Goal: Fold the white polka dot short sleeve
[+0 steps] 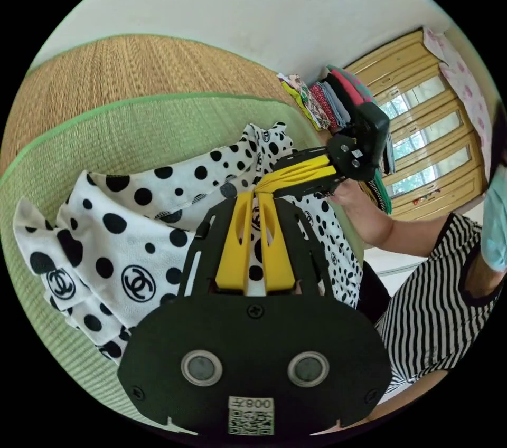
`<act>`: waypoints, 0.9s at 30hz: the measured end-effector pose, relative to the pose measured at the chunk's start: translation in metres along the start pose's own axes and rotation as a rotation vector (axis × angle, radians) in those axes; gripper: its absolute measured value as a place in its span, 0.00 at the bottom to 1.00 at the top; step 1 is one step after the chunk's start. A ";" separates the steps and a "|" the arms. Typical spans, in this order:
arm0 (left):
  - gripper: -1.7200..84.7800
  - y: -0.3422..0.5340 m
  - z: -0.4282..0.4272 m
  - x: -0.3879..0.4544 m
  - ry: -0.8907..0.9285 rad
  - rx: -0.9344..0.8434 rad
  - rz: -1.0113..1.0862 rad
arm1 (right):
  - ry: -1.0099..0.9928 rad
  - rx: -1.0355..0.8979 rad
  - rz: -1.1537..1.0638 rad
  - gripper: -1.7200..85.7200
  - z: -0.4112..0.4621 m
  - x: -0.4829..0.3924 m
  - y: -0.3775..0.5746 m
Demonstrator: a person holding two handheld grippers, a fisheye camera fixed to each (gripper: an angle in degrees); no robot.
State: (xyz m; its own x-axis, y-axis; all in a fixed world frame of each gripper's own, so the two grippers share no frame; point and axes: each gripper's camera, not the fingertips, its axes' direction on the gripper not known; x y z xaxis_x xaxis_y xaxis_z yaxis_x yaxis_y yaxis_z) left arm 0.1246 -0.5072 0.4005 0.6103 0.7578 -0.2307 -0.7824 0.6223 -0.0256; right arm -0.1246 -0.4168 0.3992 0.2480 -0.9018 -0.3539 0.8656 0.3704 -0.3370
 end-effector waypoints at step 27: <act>0.11 0.195 -0.177 0.027 -0.391 0.223 -0.540 | 0.108 0.052 0.462 0.07 -0.082 0.034 0.210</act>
State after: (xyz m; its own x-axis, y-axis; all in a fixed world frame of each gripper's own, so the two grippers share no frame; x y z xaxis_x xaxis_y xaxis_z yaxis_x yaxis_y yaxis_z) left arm -0.0333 -0.4001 0.2173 0.9389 0.3206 0.1255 -0.3388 0.9251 0.1713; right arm 0.0297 -0.3514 0.2451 0.5682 -0.6156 -0.5460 0.6962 0.7134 -0.0798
